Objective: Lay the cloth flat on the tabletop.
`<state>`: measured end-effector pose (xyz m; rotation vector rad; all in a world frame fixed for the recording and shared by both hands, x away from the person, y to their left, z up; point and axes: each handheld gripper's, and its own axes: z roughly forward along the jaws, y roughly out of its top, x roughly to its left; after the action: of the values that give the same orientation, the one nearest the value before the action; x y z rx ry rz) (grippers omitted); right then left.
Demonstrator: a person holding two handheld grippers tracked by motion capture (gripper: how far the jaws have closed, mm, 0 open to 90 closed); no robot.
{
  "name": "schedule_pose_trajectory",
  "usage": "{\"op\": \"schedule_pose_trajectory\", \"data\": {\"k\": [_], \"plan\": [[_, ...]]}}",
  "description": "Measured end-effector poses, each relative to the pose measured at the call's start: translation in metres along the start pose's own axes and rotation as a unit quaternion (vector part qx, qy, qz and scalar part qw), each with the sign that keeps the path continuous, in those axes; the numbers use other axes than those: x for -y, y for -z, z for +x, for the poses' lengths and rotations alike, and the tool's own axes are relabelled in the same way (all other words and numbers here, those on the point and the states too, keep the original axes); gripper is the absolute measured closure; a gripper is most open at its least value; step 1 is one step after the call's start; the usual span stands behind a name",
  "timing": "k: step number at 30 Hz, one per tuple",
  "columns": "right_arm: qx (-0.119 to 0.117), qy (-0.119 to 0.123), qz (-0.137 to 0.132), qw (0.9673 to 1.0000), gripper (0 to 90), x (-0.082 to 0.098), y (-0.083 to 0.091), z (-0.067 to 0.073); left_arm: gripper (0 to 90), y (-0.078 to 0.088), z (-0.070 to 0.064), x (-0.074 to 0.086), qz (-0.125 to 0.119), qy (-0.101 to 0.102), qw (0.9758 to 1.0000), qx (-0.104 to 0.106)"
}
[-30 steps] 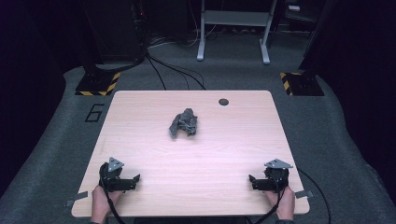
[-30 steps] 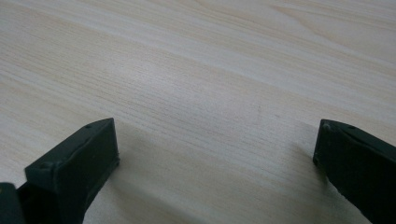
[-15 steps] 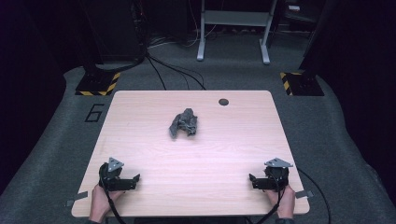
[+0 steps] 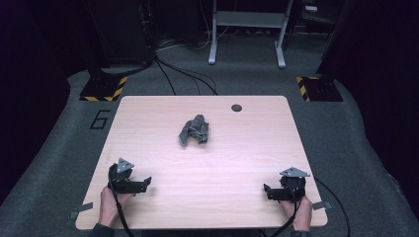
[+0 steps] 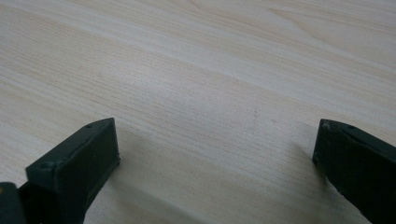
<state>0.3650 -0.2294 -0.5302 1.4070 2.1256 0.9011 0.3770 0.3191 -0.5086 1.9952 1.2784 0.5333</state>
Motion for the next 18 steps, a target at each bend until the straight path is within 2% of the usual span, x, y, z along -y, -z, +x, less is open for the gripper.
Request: {"op": "schedule_pose_trajectory", "data": {"k": [2,4,8,18], "plan": [[0.0,-0.002,0.001,1.0,0.0,0.0,0.0,0.0,0.1,-0.002,-0.002,-0.007,-0.001,-0.006,0.9999,0.013],[0.0,-0.002,0.001,1.0,0.0,0.0,0.0,0.0,0.1,-0.005,-0.005,-0.013,0.0,-0.021,0.9997,0.012],[0.0,-0.002,0.001,1.0,0.0,0.0,0.0,0.0,0.3,-0.01,-0.01,-0.029,-0.004,-0.035,0.9992,0.022],[0.0,0.0,0.0,1.0,0.0,0.0,0.0,0.0,0.1,-0.028,-0.014,-0.063,-0.013,-0.056,0.9976,0.037]]}}
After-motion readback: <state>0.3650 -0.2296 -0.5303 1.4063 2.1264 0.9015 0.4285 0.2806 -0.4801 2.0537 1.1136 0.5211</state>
